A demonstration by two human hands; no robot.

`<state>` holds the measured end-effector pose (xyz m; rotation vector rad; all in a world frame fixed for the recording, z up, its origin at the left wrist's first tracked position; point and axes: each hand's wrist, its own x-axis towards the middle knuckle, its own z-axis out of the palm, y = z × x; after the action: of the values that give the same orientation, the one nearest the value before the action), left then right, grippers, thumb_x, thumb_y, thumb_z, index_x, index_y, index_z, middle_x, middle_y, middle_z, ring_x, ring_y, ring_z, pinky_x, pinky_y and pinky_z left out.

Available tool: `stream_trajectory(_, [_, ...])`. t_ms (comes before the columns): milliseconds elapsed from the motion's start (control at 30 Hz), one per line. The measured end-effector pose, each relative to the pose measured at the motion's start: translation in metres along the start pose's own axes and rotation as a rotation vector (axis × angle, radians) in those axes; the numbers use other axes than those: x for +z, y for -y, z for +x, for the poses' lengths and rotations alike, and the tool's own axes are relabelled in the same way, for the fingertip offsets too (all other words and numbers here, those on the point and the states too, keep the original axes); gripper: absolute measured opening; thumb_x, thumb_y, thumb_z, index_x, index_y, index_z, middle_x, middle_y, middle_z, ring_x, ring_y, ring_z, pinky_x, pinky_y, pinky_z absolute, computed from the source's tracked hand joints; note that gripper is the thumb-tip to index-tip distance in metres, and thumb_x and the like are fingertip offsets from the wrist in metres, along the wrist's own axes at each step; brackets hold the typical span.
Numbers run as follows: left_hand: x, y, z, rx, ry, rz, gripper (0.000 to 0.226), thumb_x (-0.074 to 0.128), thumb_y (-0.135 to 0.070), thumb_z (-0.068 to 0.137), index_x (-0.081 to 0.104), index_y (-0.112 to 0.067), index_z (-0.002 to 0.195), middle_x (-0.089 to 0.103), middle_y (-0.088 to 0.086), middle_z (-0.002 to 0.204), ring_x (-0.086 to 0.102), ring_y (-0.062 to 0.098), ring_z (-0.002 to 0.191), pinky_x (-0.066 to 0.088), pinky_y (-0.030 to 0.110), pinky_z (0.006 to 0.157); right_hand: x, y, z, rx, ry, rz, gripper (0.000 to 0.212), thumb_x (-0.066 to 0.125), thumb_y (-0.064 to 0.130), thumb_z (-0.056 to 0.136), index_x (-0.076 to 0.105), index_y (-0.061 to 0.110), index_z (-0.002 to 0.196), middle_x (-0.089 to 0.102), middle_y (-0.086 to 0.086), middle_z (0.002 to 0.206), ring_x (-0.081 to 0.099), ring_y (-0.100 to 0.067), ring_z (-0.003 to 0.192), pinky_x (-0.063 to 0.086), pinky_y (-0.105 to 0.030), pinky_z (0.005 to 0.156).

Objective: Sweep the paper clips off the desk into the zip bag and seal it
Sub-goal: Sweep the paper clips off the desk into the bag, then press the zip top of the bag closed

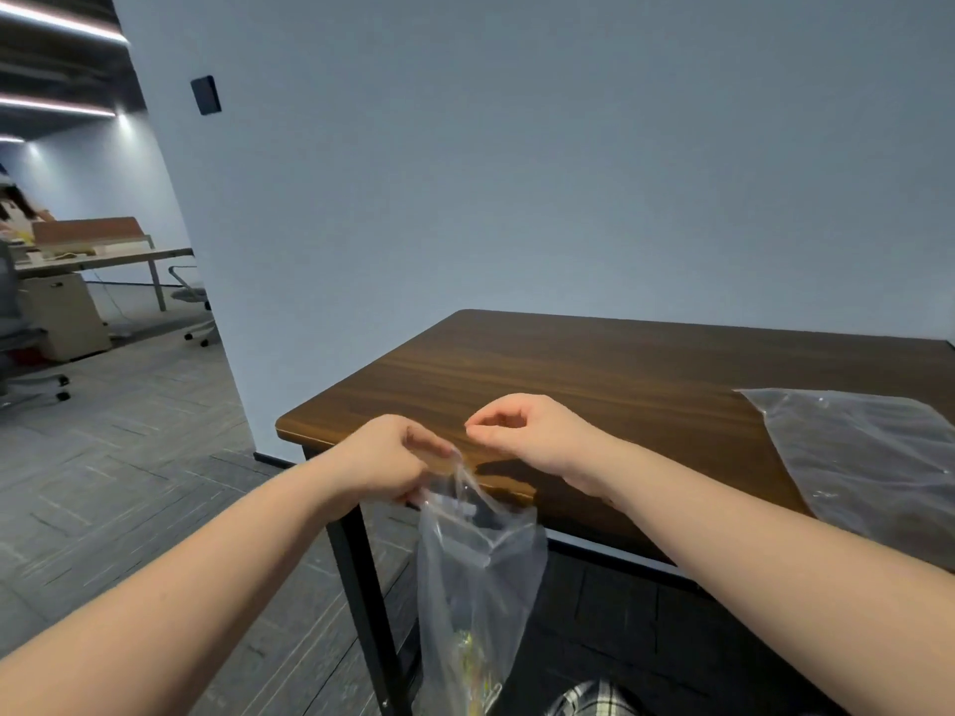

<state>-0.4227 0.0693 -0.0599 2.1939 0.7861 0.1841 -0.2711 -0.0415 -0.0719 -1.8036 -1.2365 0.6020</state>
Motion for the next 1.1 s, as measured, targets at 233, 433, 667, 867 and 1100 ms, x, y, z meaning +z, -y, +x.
stream_trajectory(233, [-0.042, -0.063, 0.001, 0.123, -0.202, 0.178, 0.059, 0.037, 0.012, 0.074, 0.073, -0.022, 0.105, 0.065, -0.007, 0.065, 0.049, 0.006, 0.045, 0.036, 0.008, 0.037, -0.019, 0.037, 0.016, -0.071, -0.034, -0.083, 0.031, 0.068, 0.024, 0.085, 0.063, 0.017, 0.114, 0.065, -0.002, 0.095, 0.061, -0.011, 0.076, 0.053, -0.022, 0.060])
stream_trajectory(433, [-0.060, -0.113, 0.023, 0.260, -0.437, 0.299, 0.043, 0.047, 0.004, 0.083, 0.071, -0.018, 0.110, 0.065, 0.005, 0.120, 0.065, 0.022, 0.079, 0.043, 0.014, 0.058, -0.068, 0.066, 0.029, -0.051, -0.292, 0.112, 0.015, 0.053, -0.005, 0.084, 0.057, 0.008, 0.091, 0.059, -0.013, 0.057, 0.054, -0.018, 0.042, 0.044, -0.018, 0.037])
stream_trajectory(667, [-0.076, -0.171, 0.077, 0.403, -0.518, 0.305, 0.030, 0.053, -0.004, 0.091, 0.076, -0.023, 0.093, 0.050, 0.006, 0.124, 0.052, 0.015, 0.091, 0.043, 0.025, 0.070, -0.144, 0.091, 0.044, 0.018, -0.475, 0.310, 0.017, 0.046, -0.005, 0.088, 0.056, 0.002, 0.076, 0.052, -0.016, 0.042, 0.049, -0.021, 0.026, 0.041, -0.018, 0.031])
stream_trajectory(867, [-0.079, -0.209, 0.101, 0.506, -0.367, 0.212, 0.049, 0.042, 0.009, 0.088, 0.071, -0.030, 0.080, 0.037, -0.003, 0.142, 0.051, 0.018, 0.104, 0.046, 0.029, 0.079, -0.200, 0.098, 0.051, 0.085, -0.539, 0.430, 0.021, 0.033, -0.008, 0.087, 0.048, -0.003, 0.074, 0.055, -0.024, 0.059, 0.058, -0.029, 0.036, 0.054, -0.031, 0.038])
stream_trajectory(1100, [-0.035, -0.194, 0.106, 0.540, -0.083, 0.147, 0.024, 0.069, -0.038, 0.082, 0.073, -0.023, 0.099, 0.028, -0.007, 0.153, 0.034, 0.010, 0.137, 0.028, 0.024, 0.105, -0.218, 0.067, 0.060, 0.174, -0.622, 0.384, 0.017, 0.033, -0.007, 0.086, 0.050, -0.005, 0.086, 0.058, -0.028, 0.073, 0.063, -0.032, 0.049, 0.057, -0.031, 0.039])
